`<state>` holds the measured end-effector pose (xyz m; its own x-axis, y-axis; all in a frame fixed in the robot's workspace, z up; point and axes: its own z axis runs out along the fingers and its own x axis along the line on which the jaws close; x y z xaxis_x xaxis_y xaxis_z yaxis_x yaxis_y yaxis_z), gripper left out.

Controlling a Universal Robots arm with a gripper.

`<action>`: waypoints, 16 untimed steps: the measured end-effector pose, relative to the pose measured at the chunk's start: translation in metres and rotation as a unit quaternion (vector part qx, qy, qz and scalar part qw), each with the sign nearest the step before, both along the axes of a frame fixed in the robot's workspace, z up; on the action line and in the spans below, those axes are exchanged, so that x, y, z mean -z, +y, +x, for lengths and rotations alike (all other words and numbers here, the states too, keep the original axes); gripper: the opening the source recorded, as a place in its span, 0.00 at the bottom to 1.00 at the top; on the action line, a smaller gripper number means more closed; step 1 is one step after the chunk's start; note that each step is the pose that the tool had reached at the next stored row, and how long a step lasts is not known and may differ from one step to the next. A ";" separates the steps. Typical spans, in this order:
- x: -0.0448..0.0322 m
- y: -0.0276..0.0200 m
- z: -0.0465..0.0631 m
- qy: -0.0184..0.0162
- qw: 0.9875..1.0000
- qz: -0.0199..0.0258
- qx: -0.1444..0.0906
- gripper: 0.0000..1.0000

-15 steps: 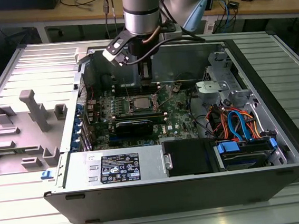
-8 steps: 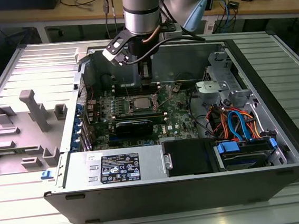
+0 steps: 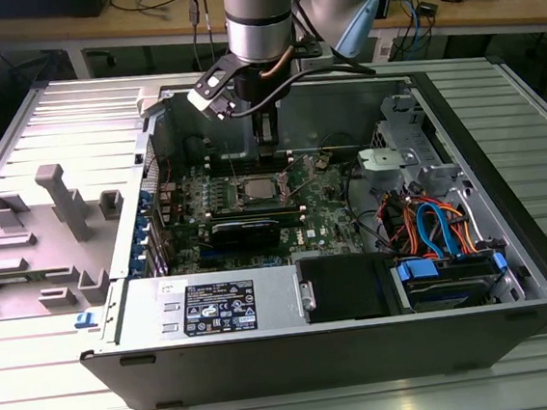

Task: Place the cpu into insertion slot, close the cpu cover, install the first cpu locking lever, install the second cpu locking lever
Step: 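Close the cpu cover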

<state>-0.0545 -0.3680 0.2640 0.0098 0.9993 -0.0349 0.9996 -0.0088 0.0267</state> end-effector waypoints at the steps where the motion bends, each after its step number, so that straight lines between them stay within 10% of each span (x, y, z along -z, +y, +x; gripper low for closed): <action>1: 0.0000 0.0000 0.000 0.000 1.000 0.000 0.000 0.11; 16: -0.0054 0.0000 0.015 0.000 1.000 0.000 0.000 0.11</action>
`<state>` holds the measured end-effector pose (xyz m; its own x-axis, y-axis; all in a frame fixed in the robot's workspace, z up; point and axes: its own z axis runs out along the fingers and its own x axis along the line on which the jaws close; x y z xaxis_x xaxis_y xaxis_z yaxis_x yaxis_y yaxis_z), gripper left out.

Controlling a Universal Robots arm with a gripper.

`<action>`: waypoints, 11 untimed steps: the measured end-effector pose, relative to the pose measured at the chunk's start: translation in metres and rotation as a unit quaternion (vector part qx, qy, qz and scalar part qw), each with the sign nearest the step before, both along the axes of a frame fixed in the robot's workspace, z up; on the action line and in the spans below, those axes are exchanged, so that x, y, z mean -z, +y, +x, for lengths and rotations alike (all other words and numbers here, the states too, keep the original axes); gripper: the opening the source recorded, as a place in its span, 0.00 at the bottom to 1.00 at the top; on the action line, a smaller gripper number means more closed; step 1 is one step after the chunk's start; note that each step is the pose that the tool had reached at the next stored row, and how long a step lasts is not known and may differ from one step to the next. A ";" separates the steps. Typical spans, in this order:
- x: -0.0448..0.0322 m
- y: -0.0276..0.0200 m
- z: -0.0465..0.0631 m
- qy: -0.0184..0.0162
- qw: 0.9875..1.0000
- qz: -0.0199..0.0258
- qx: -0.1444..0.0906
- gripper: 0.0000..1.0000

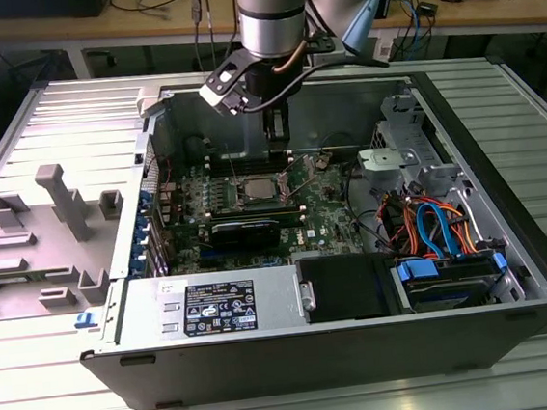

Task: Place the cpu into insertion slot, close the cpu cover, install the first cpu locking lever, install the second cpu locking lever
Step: 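Close the cpu cover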

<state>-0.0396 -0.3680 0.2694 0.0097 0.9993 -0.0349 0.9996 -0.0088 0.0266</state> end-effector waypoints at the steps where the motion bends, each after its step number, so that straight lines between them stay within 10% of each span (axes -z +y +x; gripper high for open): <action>1: -0.0017 0.0001 0.000 0.000 1.000 0.000 0.000 0.11; 11: -0.0059 0.0011 0.027 0.001 1.000 0.000 0.000 0.11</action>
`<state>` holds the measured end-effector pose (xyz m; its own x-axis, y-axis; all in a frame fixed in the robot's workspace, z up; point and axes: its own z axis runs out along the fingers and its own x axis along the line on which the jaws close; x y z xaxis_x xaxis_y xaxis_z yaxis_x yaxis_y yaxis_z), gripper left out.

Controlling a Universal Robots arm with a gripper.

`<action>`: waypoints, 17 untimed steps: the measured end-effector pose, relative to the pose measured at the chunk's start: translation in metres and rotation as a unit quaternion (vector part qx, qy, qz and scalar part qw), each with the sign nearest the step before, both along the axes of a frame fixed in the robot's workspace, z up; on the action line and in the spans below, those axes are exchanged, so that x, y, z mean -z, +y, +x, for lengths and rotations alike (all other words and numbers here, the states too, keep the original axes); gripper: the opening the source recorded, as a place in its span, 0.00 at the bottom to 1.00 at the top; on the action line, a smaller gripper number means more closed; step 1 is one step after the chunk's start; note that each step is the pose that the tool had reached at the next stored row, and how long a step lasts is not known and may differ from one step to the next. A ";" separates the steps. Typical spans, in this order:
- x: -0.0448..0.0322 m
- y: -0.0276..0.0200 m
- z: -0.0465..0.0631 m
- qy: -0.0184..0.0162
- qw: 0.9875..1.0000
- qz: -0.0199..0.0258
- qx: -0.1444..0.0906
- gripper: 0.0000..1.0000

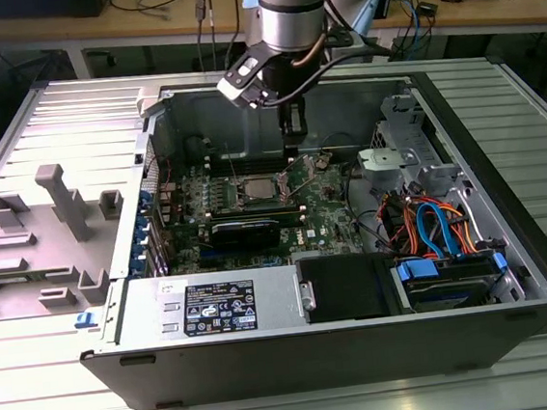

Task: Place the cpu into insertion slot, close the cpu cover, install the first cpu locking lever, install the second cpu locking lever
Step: 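Close the cpu cover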

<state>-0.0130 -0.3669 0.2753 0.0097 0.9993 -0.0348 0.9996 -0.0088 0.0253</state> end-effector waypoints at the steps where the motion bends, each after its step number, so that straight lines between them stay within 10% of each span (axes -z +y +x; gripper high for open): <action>1: 0.0001 0.0004 0.007 0.000 1.000 0.000 0.000 0.11; 17: 0.0177 0.0042 0.059 0.007 1.000 -0.001 -0.001 0.11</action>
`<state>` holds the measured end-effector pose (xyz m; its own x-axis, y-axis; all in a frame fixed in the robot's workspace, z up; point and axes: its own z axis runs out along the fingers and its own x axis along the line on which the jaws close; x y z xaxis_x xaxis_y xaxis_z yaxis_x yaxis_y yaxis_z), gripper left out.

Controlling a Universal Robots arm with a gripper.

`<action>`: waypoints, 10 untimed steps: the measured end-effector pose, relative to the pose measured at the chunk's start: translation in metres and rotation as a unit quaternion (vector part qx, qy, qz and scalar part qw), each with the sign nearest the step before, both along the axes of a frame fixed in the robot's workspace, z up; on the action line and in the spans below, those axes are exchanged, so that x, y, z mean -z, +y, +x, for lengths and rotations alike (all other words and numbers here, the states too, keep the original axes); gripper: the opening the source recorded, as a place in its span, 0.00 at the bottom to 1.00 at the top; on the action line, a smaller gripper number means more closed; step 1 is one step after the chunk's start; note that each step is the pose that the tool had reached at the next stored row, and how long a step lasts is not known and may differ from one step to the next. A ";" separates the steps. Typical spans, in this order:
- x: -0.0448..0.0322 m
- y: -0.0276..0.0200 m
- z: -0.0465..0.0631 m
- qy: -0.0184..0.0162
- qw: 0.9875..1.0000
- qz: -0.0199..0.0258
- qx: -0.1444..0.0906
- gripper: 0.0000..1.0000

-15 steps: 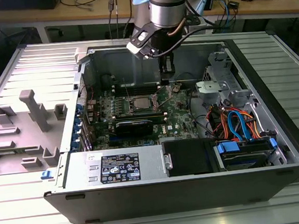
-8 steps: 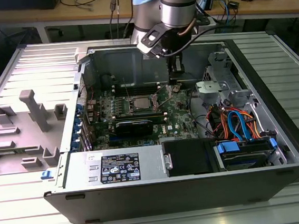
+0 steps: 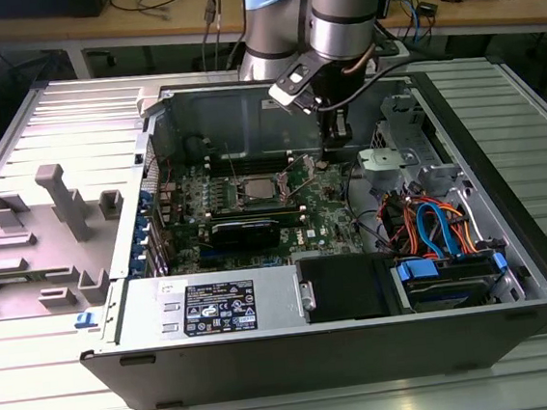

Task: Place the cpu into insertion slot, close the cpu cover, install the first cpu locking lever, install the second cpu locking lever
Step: 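Close the cpu cover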

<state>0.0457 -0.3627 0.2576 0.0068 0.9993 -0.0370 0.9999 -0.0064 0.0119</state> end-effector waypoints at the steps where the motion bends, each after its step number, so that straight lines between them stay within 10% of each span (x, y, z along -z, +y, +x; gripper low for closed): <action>1: 0.0011 -0.0003 0.000 0.002 1.000 0.000 -0.001 0.11; 6: 0.0085 -0.0013 0.000 0.014 1.000 0.000 -0.003 0.11; 10: 0.0128 -0.0027 -0.002 0.015 1.000 0.000 -0.016 0.11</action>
<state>0.0437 -0.3654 0.2449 -0.0257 0.9990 -0.0361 0.9995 0.0250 -0.0187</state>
